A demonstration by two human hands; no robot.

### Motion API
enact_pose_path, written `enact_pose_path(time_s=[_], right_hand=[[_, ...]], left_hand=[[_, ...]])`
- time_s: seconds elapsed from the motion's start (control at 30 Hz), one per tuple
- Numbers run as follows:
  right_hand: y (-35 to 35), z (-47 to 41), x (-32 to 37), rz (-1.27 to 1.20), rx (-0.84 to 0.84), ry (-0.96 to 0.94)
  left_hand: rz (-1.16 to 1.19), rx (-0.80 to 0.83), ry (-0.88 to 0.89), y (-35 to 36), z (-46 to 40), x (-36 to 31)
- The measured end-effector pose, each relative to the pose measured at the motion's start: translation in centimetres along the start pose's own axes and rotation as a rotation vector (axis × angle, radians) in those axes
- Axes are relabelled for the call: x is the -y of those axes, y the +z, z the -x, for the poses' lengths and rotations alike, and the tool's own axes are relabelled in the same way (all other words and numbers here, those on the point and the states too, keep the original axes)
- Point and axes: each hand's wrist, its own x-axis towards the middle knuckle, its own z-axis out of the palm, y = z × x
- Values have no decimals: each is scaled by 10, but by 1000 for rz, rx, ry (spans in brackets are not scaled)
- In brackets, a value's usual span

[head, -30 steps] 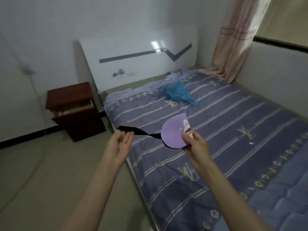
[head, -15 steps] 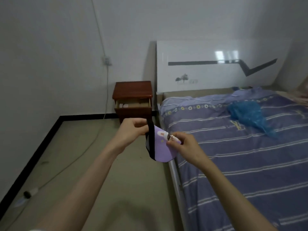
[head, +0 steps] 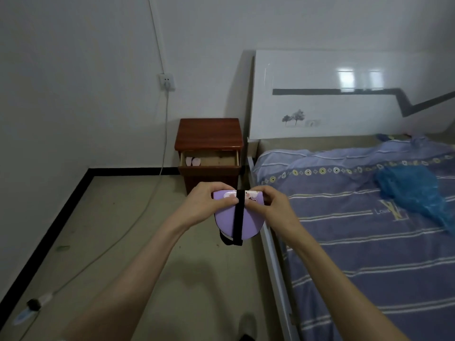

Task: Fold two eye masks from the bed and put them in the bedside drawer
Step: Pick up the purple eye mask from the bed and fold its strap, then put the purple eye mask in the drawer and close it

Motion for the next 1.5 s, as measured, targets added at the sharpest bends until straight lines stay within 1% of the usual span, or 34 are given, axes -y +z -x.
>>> enact_pose_path(time_s=[0.07, 0.13, 0.2, 0.27, 0.33, 0.5, 0.7, 0.77, 0.93, 1.03, 1.13, 1.27, 1.33, 1.43, 1.5], right_hand=[[1, -33, -11, -95, 21, 56], [1, -69, -24, -214, 145, 184], [1, -107, -37, -282, 251, 284], [-3, -147, -44, -314, 239, 350], [-8, -186, -51, -347, 171, 394], [-14, -276, -64, -379, 64, 446], [2, -370, -101, -427, 36, 577], [11, -405, -120, -467, 7, 640], [48, -491, -183, -538, -79, 833], [77, -540, -227, -499, -119, 946], [104, -587, -271, -468, -148, 1009], [128, -633, -323, -434, -201, 1099], [136, -650, -350, -408, -236, 1128], [145, -671, -387, -330, -251, 1123], [150, -680, -403, -272, -242, 1119]], left_hand=[[106, -111, -49, -4, -31, 12], [330, -233, -137, -7, -66, 26], [499, -284, -234, -9, -101, 38], [632, -277, -327, -12, -137, 48], [731, -273, -408, -16, -170, 59], [766, -287, -486, -28, -243, 93], [750, -300, -501, -46, -314, 151], [773, -310, -563, -55, -334, 185], [914, -330, -780, -76, -390, 291], [1042, -351, -927, -88, -424, 353], [1110, -389, -1009, -93, -456, 410], [1245, -420, -1173, -89, -485, 461], [1272, -415, -1204, -80, -494, 482], [1246, -410, -1220, -63, -507, 503], [1322, -473, -1223, -56, -512, 510]])
